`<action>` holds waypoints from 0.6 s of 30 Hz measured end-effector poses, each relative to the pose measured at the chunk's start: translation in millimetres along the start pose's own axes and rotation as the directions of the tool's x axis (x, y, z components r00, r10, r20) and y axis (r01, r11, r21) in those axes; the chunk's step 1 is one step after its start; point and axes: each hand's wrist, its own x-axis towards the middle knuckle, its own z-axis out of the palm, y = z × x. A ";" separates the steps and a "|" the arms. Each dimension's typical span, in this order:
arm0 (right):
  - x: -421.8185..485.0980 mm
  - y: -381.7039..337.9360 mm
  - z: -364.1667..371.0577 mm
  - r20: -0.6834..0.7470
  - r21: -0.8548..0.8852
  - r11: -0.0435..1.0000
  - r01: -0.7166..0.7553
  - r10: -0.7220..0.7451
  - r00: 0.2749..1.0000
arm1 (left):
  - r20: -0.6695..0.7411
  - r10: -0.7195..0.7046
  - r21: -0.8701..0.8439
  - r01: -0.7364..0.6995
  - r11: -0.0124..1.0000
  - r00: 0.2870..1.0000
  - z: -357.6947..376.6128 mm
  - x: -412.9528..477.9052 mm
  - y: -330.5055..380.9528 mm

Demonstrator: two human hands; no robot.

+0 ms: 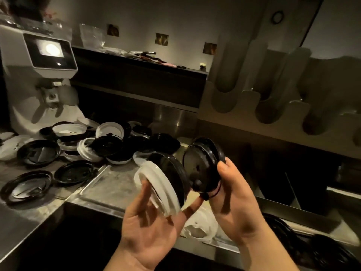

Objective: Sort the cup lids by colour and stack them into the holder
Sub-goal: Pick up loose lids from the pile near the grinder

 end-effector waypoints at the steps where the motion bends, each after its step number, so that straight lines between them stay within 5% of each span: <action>1: -9.7 0.8 -5.0 -0.029 -0.078 0.995 0.063 -0.066 0.997 | 0.010 -0.058 0.020 0.058 0.998 0.998 5.1 -2.3 -11.0; 4: -42.1 -3.0 -18.1 -0.090 -0.357 0.916 0.182 -0.227 0.970 | 0.064 -0.173 0.021 0.172 0.985 0.983 16.2 -6.9 -42.1; 8: -78.8 -18.2 -44.5 -0.084 -0.483 0.847 0.222 -0.298 0.951 | 0.085 -0.233 -0.024 0.236 0.972 0.969 23.4 -12.1 -79.0; 18: -139.3 -33.3 -108.9 -0.077 -0.287 0.934 0.212 -0.243 0.967 | -0.014 -0.299 -0.078 0.297 0.952 0.954 16.7 -17.5 -152.2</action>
